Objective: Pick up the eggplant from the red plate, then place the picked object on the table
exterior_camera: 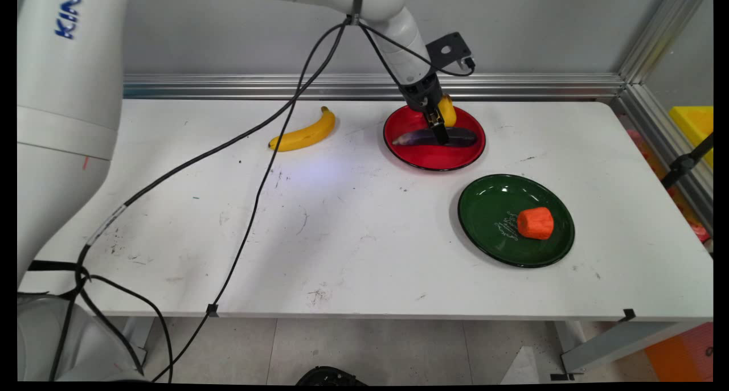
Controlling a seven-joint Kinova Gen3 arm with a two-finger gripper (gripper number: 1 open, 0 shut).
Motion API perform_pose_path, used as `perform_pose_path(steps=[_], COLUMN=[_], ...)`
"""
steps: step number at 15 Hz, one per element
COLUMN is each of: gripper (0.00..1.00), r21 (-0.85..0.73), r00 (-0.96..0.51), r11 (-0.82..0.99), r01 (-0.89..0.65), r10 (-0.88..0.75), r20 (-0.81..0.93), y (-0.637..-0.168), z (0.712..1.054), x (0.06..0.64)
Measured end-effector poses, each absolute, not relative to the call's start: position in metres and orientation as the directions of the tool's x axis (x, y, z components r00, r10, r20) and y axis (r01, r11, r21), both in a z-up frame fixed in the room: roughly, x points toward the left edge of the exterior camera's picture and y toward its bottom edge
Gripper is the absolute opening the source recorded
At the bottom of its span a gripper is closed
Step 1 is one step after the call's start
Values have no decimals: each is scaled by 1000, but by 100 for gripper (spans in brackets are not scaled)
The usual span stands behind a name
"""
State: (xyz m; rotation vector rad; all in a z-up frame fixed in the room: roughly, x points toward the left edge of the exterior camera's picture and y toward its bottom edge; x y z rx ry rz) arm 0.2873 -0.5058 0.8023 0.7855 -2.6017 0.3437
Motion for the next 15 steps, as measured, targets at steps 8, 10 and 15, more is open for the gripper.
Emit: perform_pose_path(steps=[8,10,15], gripper=[0,0,0], r21=[-68,-65,-73], r00=[-772,-776,-789], r11=[826,832,843], r01=[-560,-551,-533], r10=[-490,-483,-463], r20=[406,405,403], y=[-526,-528,-530], z=[772,770,774], x=[282,281,285])
